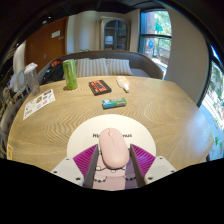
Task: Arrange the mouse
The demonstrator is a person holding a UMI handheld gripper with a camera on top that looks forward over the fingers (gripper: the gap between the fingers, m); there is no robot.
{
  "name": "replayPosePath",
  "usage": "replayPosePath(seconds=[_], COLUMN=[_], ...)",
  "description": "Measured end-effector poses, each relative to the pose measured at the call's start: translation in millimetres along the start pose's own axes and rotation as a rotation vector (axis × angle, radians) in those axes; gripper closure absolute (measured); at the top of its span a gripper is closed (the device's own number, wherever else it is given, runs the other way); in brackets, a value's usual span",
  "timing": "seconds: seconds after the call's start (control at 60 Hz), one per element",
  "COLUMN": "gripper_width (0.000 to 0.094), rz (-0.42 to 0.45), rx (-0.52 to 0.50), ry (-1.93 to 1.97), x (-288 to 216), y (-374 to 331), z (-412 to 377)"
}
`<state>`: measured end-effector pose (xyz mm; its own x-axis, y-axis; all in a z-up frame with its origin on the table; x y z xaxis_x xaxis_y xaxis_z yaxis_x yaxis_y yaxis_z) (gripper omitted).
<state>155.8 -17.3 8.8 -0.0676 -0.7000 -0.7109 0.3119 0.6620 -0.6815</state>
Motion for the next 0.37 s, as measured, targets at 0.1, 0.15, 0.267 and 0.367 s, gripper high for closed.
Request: replayPosePath(seconds=[0.1, 0.15, 0.267, 0.367], gripper_width=[0.0074, 0.0092, 0.0092, 0.0086], rz=[-0.003, 0.014, -0.017, -0.038], rx=[-0.001, 0.0, -0.007, 0.004], ry=[0.037, 0.061, 0.107, 0.166], x=[-13, -19, -9, 8], y=[-32, -54, -103, -138], z=[3, 4, -1, -1])
Point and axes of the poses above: the point between the fingertips, and its own axes, seen from behind it with the camera up: z to the right, x down, y forward, the way the camera looks, the point moved 3 cm from there along -y, backward, against the way the camera looks, and after that the axes turned 12 degrees about x, right-handed, at the moved point
